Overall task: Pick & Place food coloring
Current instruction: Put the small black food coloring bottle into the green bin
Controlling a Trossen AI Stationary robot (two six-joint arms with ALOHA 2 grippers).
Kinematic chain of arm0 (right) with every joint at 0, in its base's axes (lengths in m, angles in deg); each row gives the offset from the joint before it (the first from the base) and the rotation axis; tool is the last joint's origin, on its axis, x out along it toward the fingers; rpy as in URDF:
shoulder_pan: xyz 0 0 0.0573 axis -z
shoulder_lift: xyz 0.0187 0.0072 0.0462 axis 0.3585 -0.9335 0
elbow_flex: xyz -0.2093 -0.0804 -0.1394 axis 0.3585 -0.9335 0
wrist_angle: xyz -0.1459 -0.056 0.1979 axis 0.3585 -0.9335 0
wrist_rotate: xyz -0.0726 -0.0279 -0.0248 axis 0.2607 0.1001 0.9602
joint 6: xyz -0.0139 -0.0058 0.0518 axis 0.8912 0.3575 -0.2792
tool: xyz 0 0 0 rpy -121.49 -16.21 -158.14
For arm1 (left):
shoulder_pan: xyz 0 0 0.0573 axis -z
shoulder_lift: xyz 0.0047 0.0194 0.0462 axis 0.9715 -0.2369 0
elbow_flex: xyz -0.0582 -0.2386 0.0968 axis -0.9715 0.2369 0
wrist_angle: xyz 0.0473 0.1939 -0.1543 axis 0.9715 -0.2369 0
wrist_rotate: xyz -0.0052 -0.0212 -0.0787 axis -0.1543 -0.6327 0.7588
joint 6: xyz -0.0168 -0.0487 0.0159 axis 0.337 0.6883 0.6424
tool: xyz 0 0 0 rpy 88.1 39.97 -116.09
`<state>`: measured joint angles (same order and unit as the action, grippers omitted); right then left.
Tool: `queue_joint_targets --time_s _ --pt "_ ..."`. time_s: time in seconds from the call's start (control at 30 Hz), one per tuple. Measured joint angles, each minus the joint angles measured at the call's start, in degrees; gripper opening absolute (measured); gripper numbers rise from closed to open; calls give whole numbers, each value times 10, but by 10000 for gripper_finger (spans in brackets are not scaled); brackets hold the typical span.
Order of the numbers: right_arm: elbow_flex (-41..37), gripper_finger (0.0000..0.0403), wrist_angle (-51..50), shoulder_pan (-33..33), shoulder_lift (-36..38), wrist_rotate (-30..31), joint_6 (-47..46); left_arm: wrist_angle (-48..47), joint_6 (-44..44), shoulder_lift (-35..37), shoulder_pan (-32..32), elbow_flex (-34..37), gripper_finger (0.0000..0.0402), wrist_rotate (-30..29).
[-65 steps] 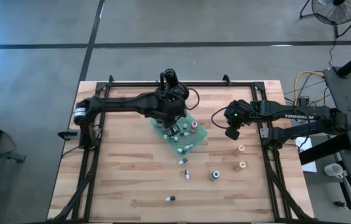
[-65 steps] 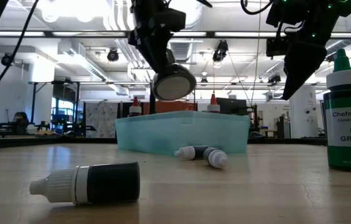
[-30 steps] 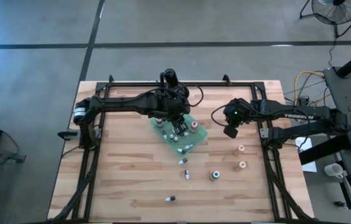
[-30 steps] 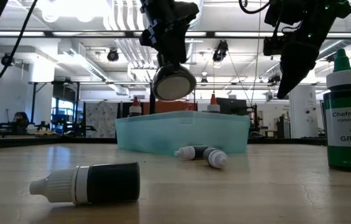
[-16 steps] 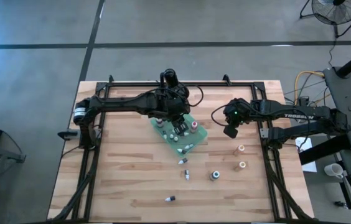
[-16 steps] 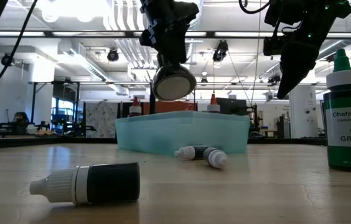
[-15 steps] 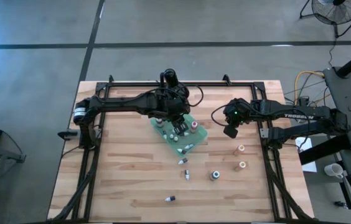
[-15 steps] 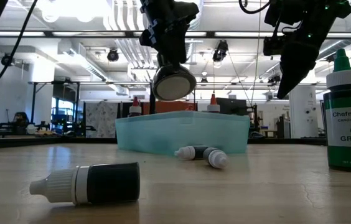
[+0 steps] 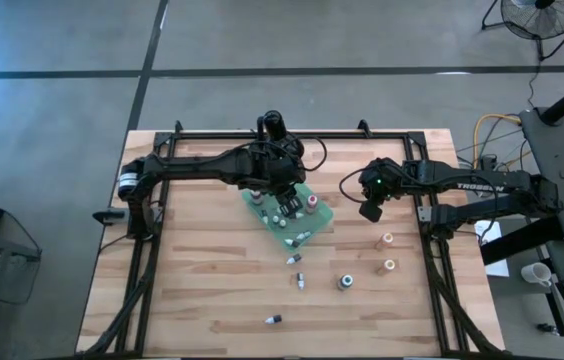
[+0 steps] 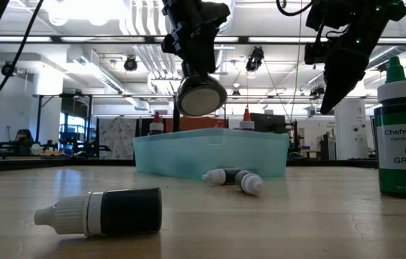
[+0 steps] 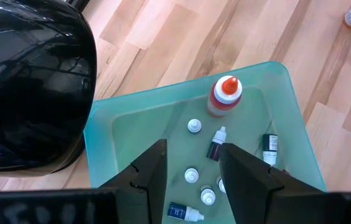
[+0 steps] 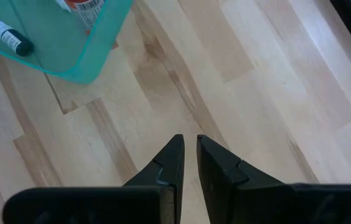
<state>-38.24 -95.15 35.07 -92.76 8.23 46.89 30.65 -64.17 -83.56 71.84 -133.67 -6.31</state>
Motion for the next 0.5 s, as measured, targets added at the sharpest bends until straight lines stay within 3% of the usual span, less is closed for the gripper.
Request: queue_joint_targets --time_s 0.5 --pt "0 38 0 0 0 0 -1 -1 0 0 -4 0 119 0"
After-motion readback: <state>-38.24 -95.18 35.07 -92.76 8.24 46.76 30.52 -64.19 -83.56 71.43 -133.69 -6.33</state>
